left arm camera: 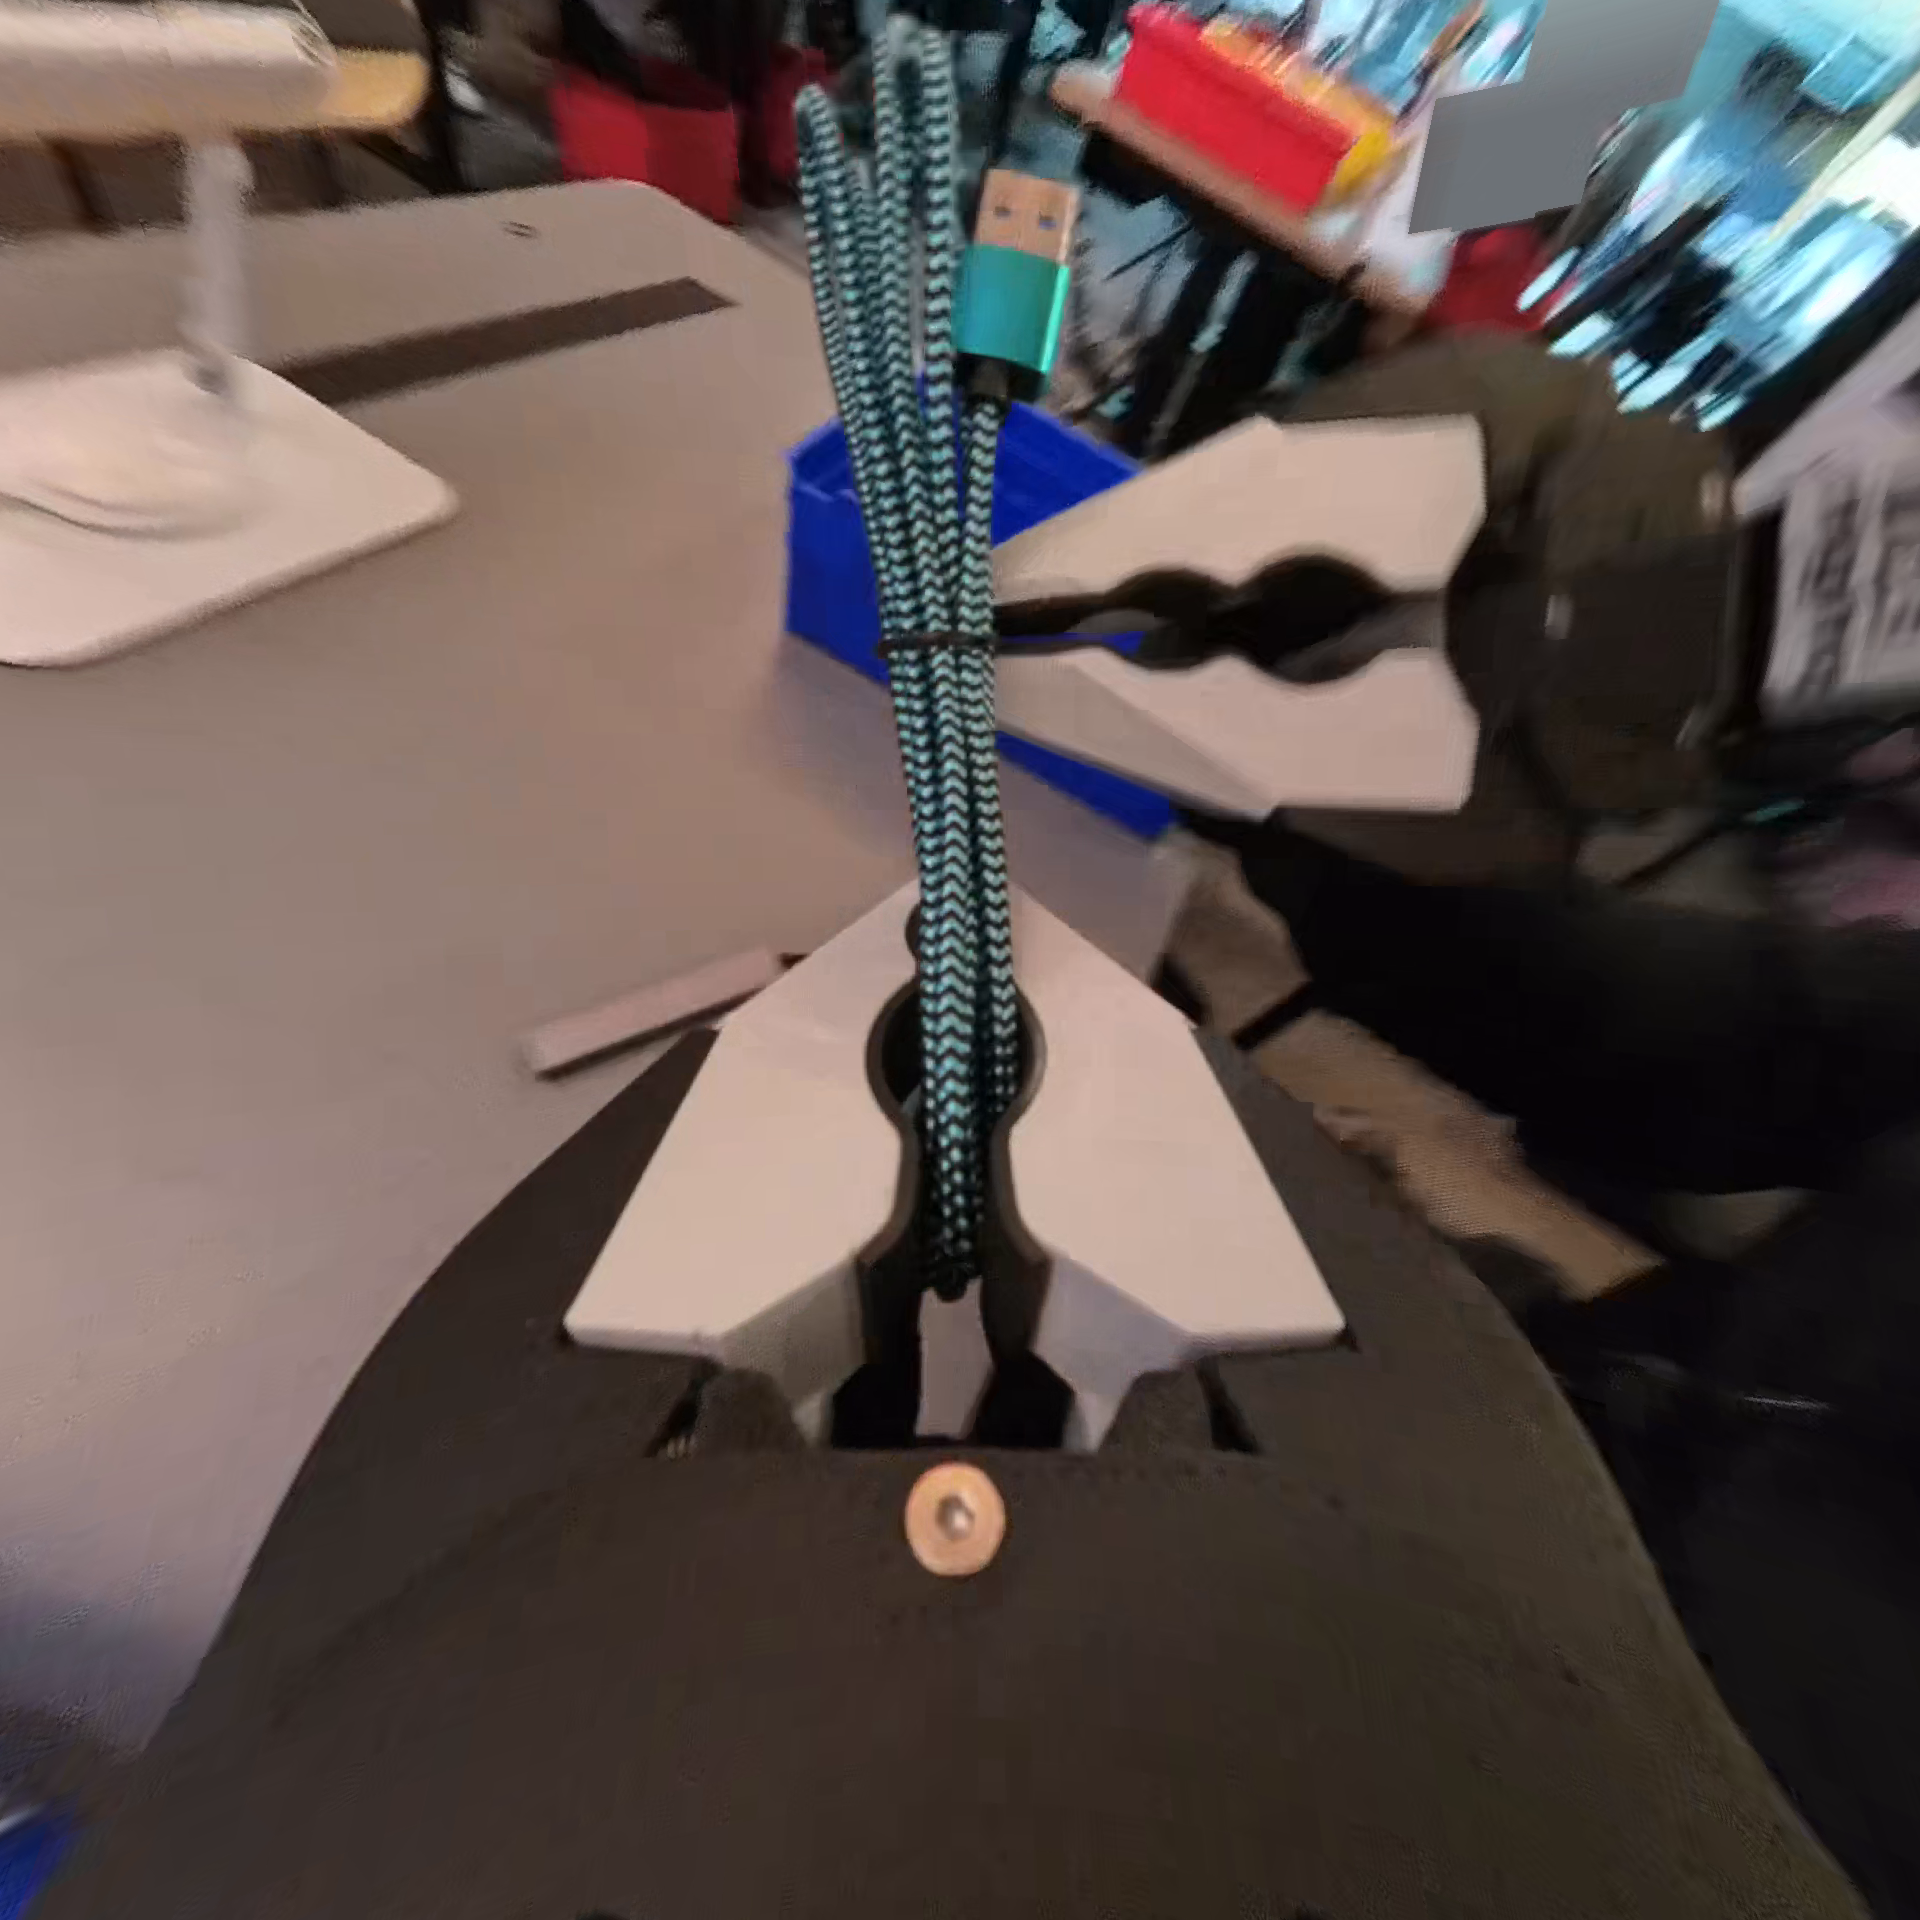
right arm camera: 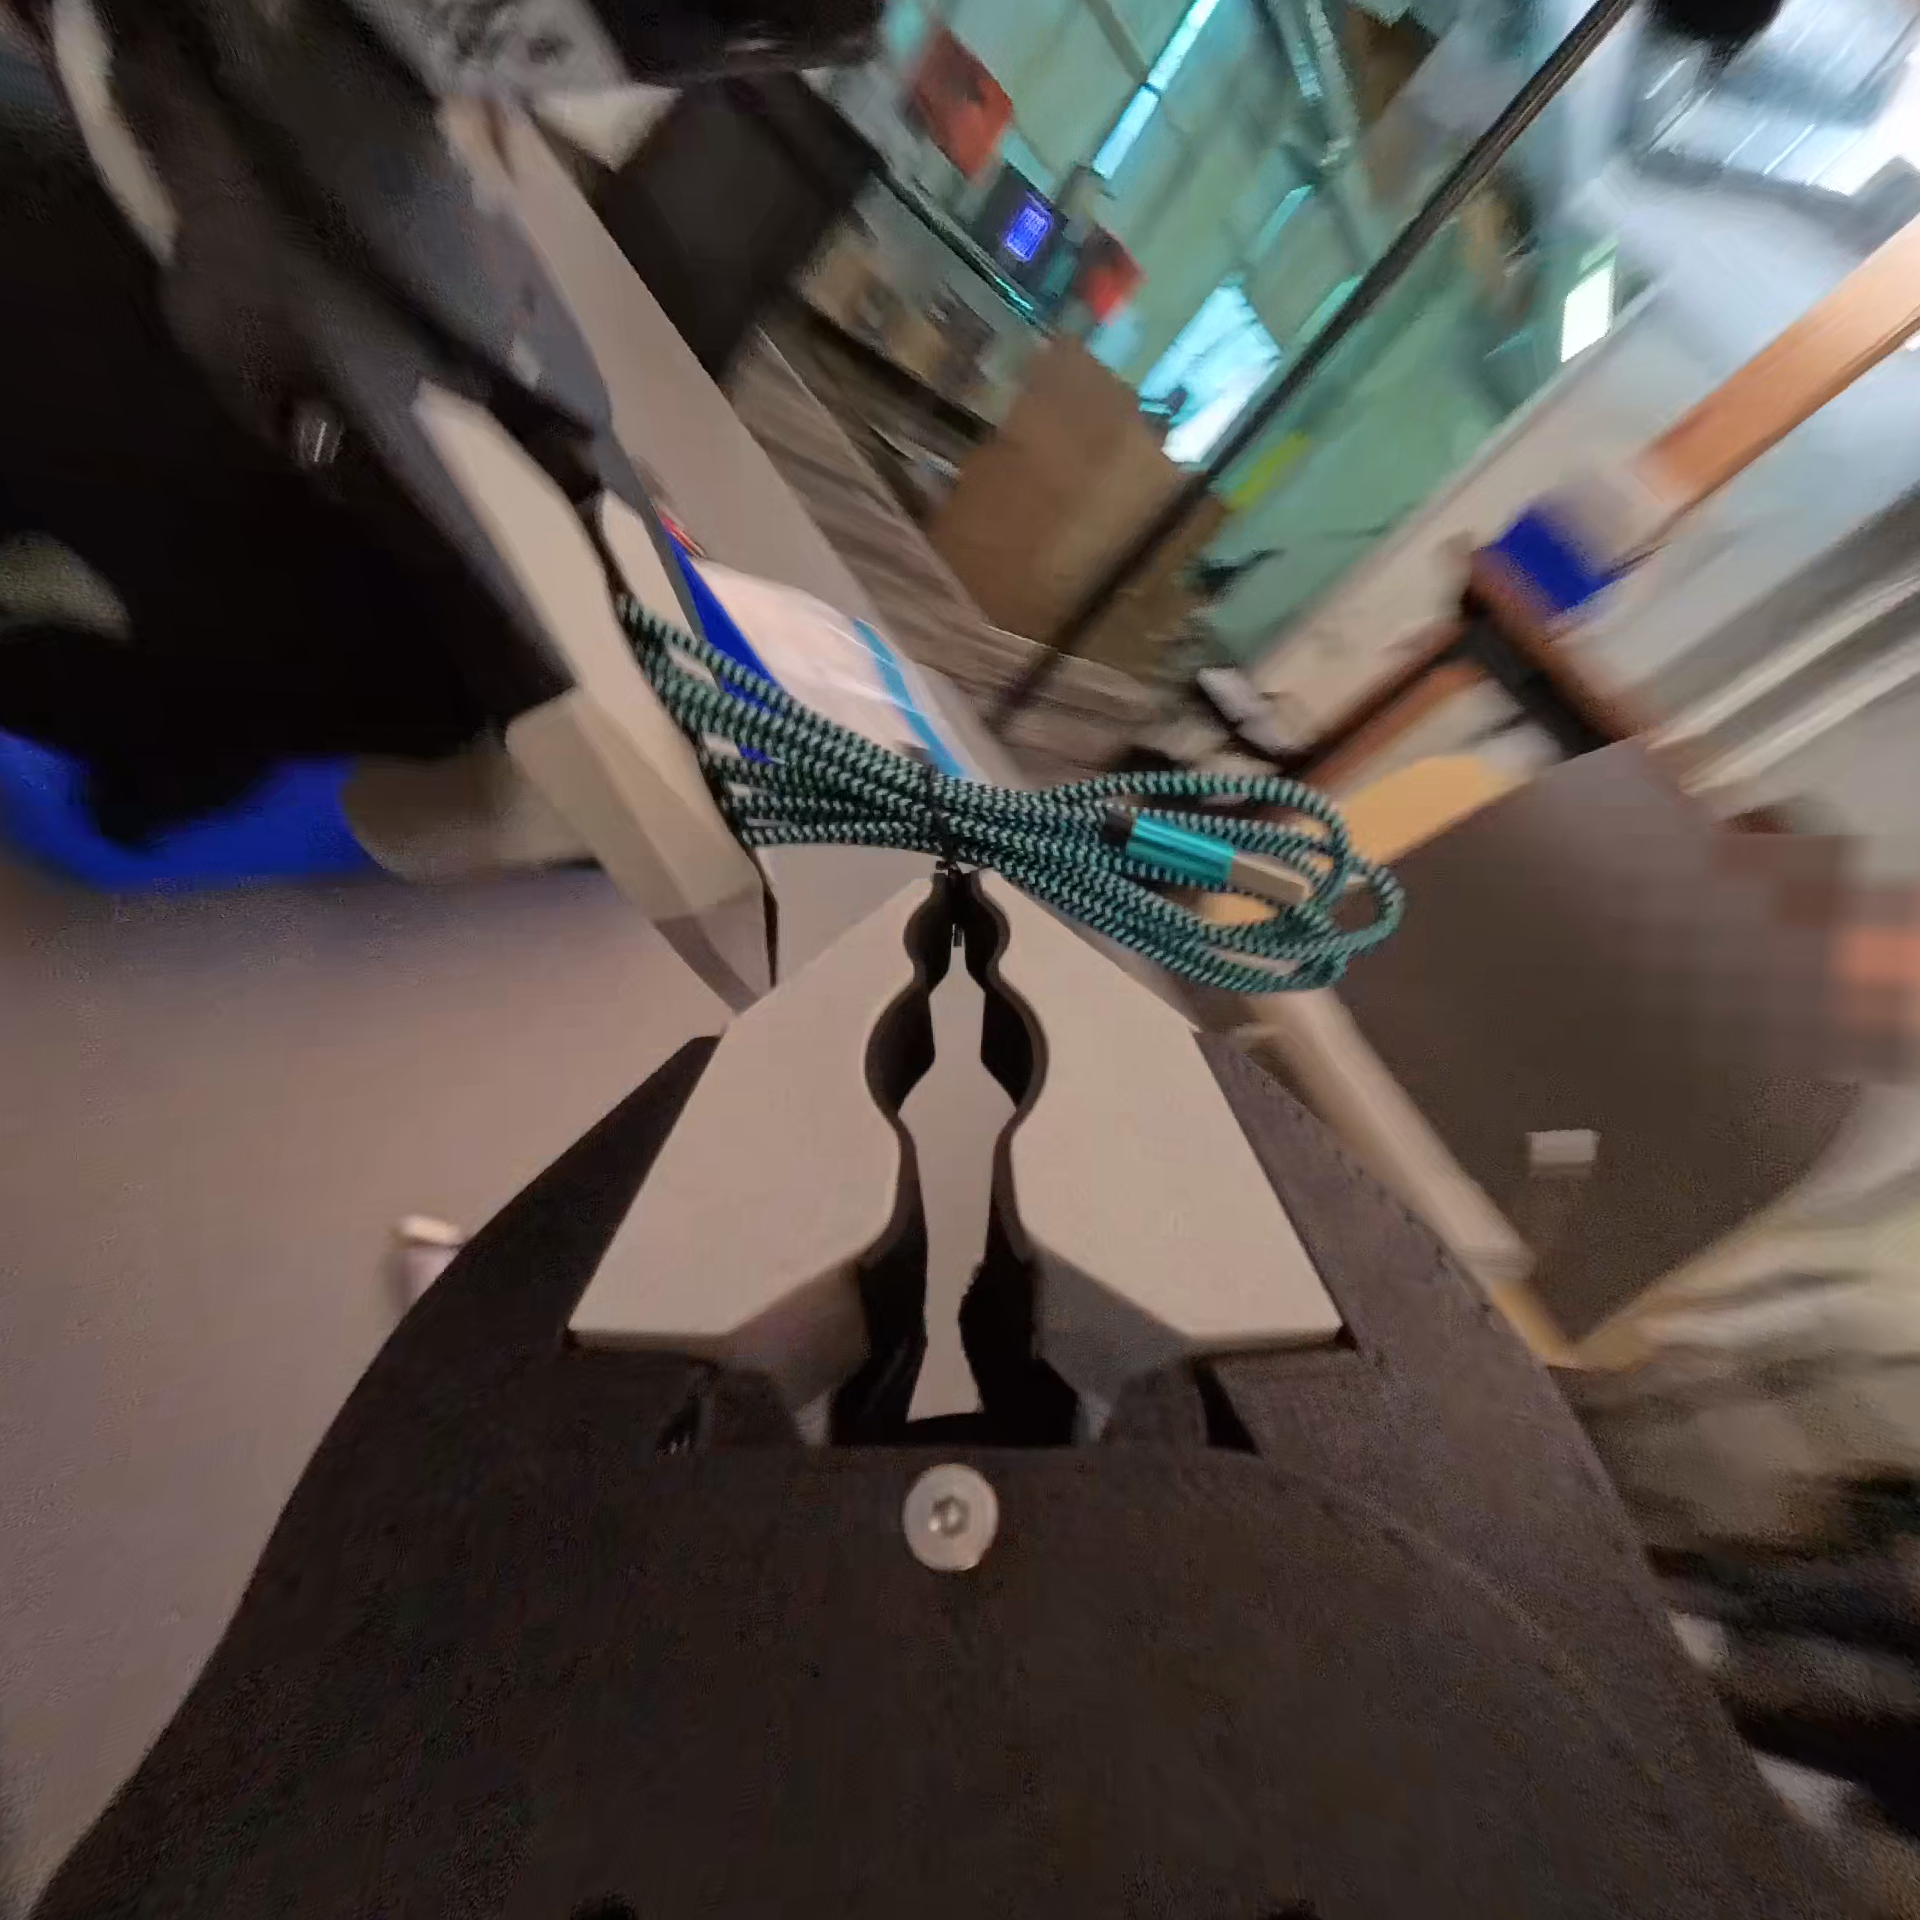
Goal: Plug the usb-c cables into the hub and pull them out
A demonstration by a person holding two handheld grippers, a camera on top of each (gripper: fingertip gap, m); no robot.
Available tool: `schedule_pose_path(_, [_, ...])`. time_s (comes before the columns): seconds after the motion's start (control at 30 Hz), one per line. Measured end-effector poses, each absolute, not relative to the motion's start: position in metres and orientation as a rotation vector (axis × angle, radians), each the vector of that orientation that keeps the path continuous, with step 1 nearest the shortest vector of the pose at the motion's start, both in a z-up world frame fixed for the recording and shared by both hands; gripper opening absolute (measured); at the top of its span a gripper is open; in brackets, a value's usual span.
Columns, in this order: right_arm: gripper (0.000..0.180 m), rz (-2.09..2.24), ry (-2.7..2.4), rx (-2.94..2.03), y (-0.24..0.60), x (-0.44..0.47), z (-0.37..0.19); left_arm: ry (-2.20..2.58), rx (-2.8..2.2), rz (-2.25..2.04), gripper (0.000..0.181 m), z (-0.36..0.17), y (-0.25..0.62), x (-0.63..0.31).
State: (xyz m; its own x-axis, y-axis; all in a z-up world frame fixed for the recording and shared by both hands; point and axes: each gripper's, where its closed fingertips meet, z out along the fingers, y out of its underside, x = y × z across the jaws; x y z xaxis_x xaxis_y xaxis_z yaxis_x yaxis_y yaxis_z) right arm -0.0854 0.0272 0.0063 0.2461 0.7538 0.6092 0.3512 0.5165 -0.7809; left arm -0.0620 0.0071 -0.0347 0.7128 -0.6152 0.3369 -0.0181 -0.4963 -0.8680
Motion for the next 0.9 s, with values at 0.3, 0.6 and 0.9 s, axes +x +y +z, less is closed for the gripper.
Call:
schedule_pose_path(0.3, [0.025,0.395,-1.325,-0.966,0.017,-0.085,0.024,0.411,-1.89,-0.918,0.0,-0.022,0.008,-0.071])
schedule_pose_path(0.6, [0.023,1.964,-1.055,-1.362,0.005,-0.084,0.022,0.663,-1.765,-0.581,0.0,-0.014,0.008,-0.083])
schedule_pose_path(0.9, [0.0,1.954,-1.112,-1.285,-0.006,-0.086,0.02,0.749,-1.793,-0.6,0.0,-0.028,0.003,-0.068])
